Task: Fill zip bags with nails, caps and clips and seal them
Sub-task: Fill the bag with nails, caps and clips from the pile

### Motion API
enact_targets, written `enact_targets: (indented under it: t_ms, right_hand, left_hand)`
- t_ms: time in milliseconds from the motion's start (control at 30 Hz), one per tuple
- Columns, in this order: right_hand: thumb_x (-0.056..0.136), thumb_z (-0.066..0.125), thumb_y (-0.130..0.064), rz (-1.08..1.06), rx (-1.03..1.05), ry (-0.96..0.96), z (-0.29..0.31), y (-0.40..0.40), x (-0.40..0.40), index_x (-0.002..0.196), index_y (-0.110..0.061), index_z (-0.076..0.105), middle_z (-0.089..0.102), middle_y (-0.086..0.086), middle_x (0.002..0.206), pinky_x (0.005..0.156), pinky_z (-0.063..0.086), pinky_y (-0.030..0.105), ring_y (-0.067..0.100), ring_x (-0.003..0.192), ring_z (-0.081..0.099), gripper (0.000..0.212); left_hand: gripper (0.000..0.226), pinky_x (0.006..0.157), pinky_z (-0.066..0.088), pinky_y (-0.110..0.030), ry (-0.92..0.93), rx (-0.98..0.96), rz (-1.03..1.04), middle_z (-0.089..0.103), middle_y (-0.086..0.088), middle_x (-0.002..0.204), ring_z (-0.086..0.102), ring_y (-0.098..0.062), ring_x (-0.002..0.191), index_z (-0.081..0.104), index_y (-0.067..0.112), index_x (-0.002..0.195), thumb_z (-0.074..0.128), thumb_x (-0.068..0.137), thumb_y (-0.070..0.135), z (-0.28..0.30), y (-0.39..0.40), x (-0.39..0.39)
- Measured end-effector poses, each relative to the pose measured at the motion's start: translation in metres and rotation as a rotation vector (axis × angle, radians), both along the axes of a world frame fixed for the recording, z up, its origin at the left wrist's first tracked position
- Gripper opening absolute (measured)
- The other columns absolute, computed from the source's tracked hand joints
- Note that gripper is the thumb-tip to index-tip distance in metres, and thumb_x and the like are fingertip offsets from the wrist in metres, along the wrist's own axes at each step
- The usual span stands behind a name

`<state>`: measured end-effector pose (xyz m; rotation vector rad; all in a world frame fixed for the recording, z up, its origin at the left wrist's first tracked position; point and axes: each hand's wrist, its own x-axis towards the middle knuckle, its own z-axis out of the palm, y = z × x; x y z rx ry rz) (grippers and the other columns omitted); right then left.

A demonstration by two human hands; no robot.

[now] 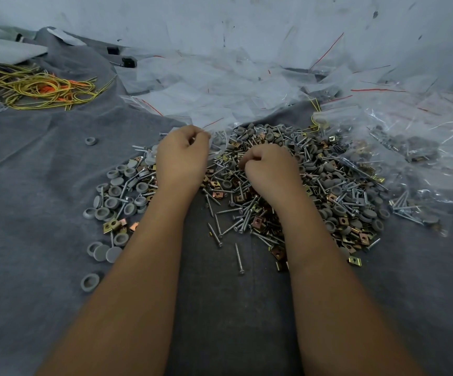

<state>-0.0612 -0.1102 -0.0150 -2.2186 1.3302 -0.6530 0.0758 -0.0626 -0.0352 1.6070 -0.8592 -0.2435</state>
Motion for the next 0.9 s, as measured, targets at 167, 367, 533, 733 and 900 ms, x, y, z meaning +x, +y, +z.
enact_targets:
  t_ms: [167,367,533,733,900]
  right_hand:
    - [0.080,0.057,-0.028,0.125,-0.057,0.247,-0.0013,-0.0022,0.0010,0.110,-0.042,0.066,0.056,-0.002,0.124,0.109,0.029,0.052,0.029,0.123,0.038,0.034]
    - [0.090,0.056,-0.022,0.061,-0.192,0.241,-0.0046,-0.0050,-0.0015,0.117,-0.038,0.067,0.063,-0.001,0.121,0.099,0.036,0.044,0.029,0.120,0.043,0.034]
    - [0.089,0.059,-0.022,0.015,-0.220,0.235,-0.0036,-0.0078,-0.0029,0.102,-0.031,0.074,0.068,0.000,0.109,0.099,0.040,0.043,0.028,0.114,0.052,0.022]
    - [0.092,0.060,-0.038,0.061,-0.195,0.298,-0.0043,-0.0066,-0.0042,0.109,-0.030,0.068,0.062,0.005,0.112,0.098,0.034,0.042,0.030,0.120,0.040,0.021]
    - [0.094,0.058,-0.030,0.042,-0.286,0.288,-0.0041,-0.0070,-0.0014,0.096,-0.029,0.071,0.068,-0.001,0.101,0.099,0.030,0.040,0.028,0.113,0.049,0.014]
  left_hand:
    - [0.020,0.052,0.031,-0.026,-0.007,0.005,0.001,0.052,0.012,0.047,0.040,0.000,0.042,0.073,0.022,0.086,0.053,0.088,0.028,-0.0011,-0.0012,0.0003]
    - [0.023,0.058,0.036,-0.027,-0.043,0.017,-0.006,0.060,0.011,0.064,0.049,-0.005,0.057,0.074,0.020,0.090,0.053,0.089,0.028,-0.0007,-0.0004,0.0002]
    - [0.024,0.057,0.037,-0.026,-0.053,0.027,-0.007,0.061,0.009,0.063,0.048,-0.005,0.054,0.074,0.020,0.090,0.052,0.088,0.029,-0.0006,-0.0002,0.0003]
    - [0.024,0.055,0.036,-0.030,-0.051,0.028,-0.014,0.057,0.011,0.051,0.044,-0.002,0.047,0.073,0.021,0.086,0.051,0.086,0.031,-0.0015,-0.0017,0.0001]
    - [0.025,0.051,0.028,-0.027,-0.060,0.034,-0.027,0.050,0.016,0.042,0.037,-0.002,0.038,0.072,0.020,0.086,0.050,0.085,0.031,-0.0020,-0.0019,0.0002]
